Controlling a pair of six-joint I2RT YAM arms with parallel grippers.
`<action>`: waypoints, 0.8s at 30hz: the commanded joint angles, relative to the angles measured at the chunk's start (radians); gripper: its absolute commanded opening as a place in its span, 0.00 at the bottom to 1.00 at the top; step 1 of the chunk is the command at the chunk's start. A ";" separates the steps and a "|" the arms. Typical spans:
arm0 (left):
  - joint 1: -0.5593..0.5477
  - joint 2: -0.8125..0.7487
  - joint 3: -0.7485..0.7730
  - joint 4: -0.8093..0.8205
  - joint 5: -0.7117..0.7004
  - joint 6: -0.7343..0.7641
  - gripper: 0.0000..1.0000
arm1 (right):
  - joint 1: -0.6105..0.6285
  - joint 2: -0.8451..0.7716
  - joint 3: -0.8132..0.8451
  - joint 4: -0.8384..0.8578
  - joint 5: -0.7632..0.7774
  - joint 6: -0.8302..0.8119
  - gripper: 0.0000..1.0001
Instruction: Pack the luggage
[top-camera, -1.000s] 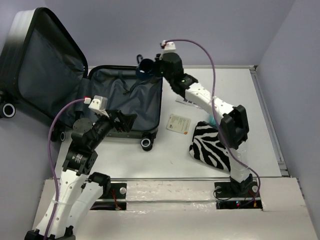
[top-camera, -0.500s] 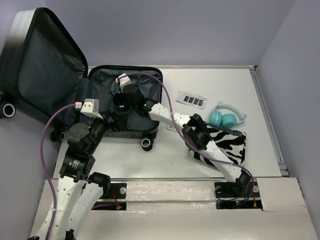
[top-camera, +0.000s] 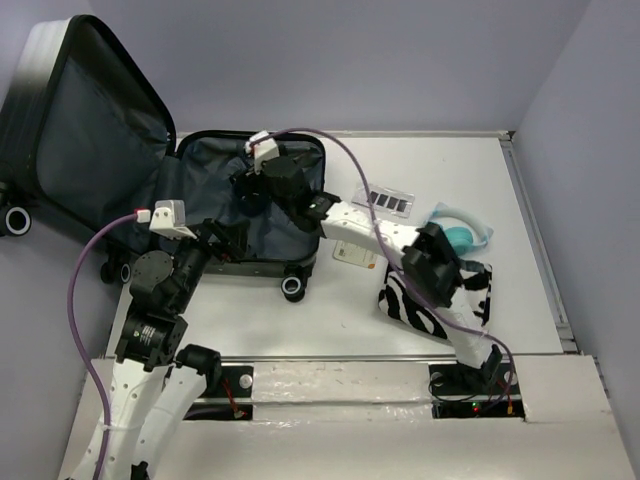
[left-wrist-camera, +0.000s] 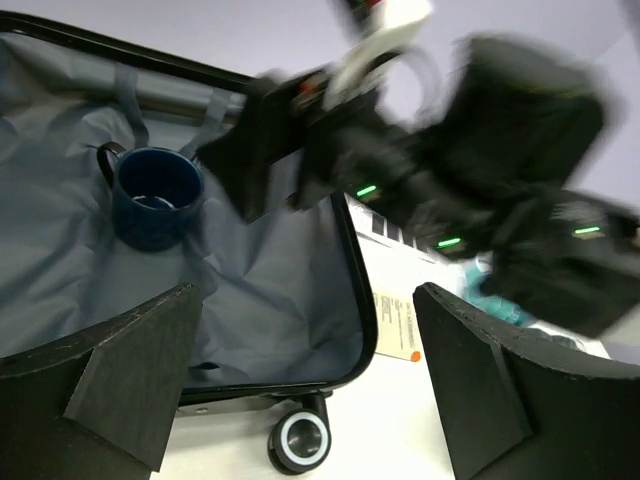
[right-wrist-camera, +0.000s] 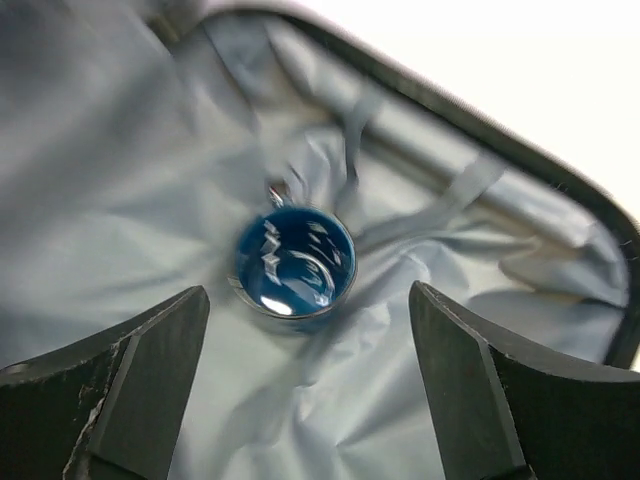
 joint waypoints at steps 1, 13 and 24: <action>0.000 0.018 0.053 0.057 0.059 -0.027 0.99 | -0.044 -0.325 -0.152 0.079 -0.101 0.135 0.87; -0.005 0.163 0.127 0.020 0.232 0.040 0.99 | -0.363 -0.812 -0.812 -0.372 -0.347 0.292 0.57; -0.009 0.146 0.044 0.067 0.336 0.007 0.99 | -0.363 -0.562 -0.711 -0.535 -0.212 0.276 0.96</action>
